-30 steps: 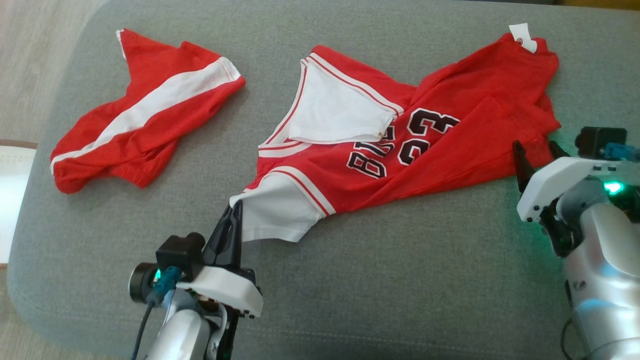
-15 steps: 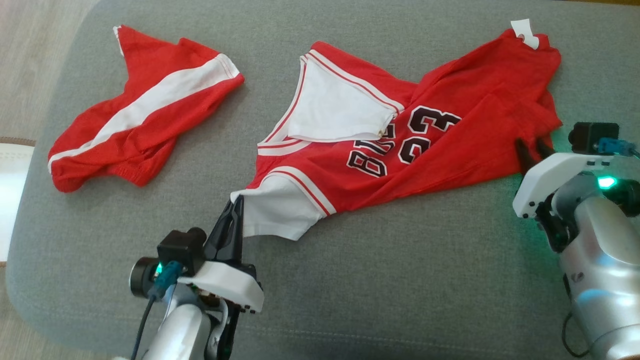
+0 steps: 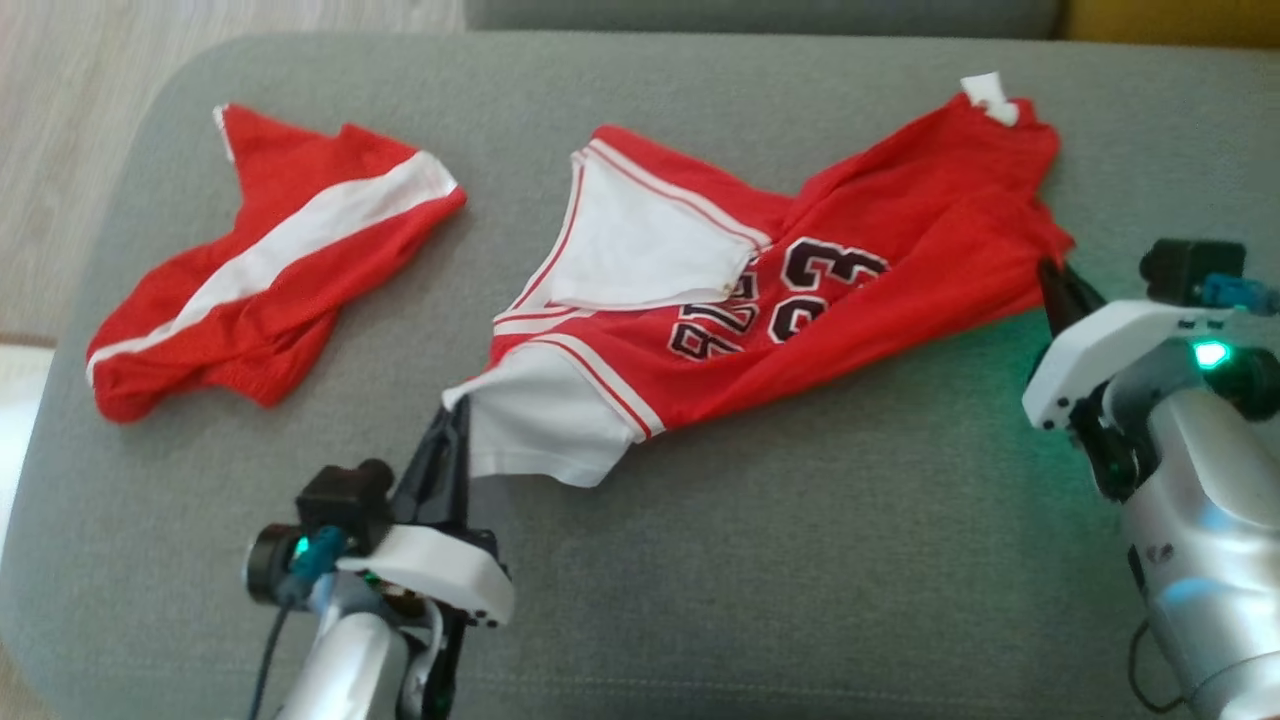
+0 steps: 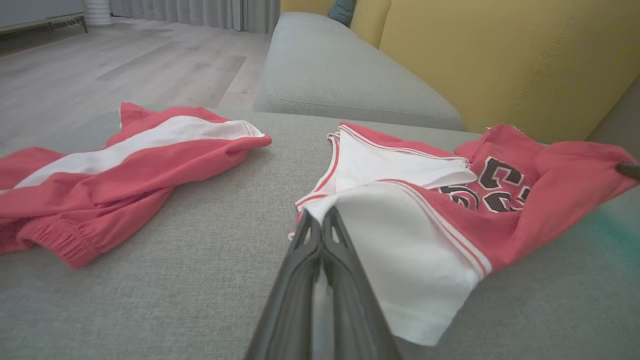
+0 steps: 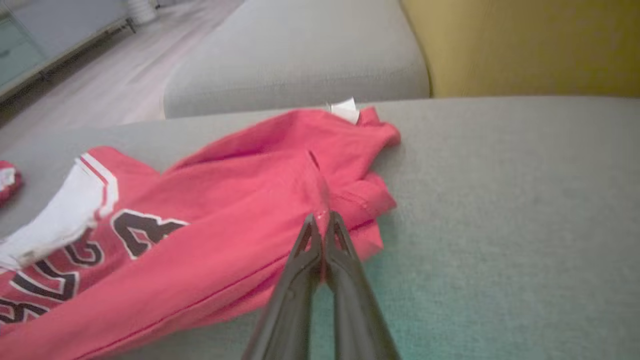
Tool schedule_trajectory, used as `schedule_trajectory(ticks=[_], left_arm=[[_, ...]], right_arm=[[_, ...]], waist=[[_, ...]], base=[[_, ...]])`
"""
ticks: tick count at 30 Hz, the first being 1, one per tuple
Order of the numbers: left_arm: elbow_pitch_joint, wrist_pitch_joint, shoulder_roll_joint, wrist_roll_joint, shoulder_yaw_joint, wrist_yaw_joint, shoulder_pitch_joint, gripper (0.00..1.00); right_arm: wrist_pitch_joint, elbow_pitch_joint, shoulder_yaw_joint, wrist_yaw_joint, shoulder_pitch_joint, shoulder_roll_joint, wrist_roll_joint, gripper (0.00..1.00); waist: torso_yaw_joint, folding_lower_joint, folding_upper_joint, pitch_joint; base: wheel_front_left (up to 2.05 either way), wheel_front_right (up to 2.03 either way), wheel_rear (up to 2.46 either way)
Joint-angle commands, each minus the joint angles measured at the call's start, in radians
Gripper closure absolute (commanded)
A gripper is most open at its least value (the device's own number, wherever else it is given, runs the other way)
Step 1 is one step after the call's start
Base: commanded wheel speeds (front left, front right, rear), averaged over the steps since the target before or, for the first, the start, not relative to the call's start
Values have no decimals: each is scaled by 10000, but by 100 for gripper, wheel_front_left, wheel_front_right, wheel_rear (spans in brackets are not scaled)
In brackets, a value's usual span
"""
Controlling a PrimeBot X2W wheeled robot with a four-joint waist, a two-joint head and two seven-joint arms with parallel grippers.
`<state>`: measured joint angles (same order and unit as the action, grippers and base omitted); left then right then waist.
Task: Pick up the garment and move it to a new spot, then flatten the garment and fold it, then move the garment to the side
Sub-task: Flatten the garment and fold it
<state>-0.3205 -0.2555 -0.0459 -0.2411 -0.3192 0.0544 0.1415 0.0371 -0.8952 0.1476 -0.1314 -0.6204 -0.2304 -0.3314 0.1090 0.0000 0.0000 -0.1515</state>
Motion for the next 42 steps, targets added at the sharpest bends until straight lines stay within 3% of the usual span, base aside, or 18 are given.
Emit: schedule_trajectory(ticks=[1,9,12,18,23,27,35,42], left_arm=[[433,-63,-43,-69,447,60,109,100],[1406,-63,-44,-624,1427,-254,407,100],[1762,-16,-44,-1352,1864,-422,824,100],[2826,1029,-55,-2597,2488,-553,2197,100],[3861,1875,-52,-3467,2729,-358,3130,100],[4851,2287,-48,-4081,2840,78,3419,100],[6354,2899,-57,-4732,3066,974,3696,100],[5809,3478,-302,-4786,3007,1110,4318,100]], right_arm=[[-135,505,258,7,52,-82,-204,100],[-400,2851,1040,7,593,-843,-1691,100],[-549,3704,982,7,710,-1124,-2149,100],[-1028,5096,665,7,575,-1369,-2338,100],[-1498,6102,216,7,328,-1174,-2129,100],[-1546,6992,-216,7,350,-962,-1616,100],[-11,8835,-1575,7,907,27,-445,100],[909,9146,-1885,7,655,664,179,100]], waist=[[-222,0,0,241],[-910,0,0,1074],[-1109,0,0,1380],[-1377,0,0,1870],[-1590,0,0,2211],[-1760,0,0,2425],[-1967,0,0,2600],[-2146,0,0,2274]], base=[[0,0,0],[0,0,0],[0,0,0],[0,0,0],[0,0,0],[0,0,0],[0,0,0],[0,0,0]])
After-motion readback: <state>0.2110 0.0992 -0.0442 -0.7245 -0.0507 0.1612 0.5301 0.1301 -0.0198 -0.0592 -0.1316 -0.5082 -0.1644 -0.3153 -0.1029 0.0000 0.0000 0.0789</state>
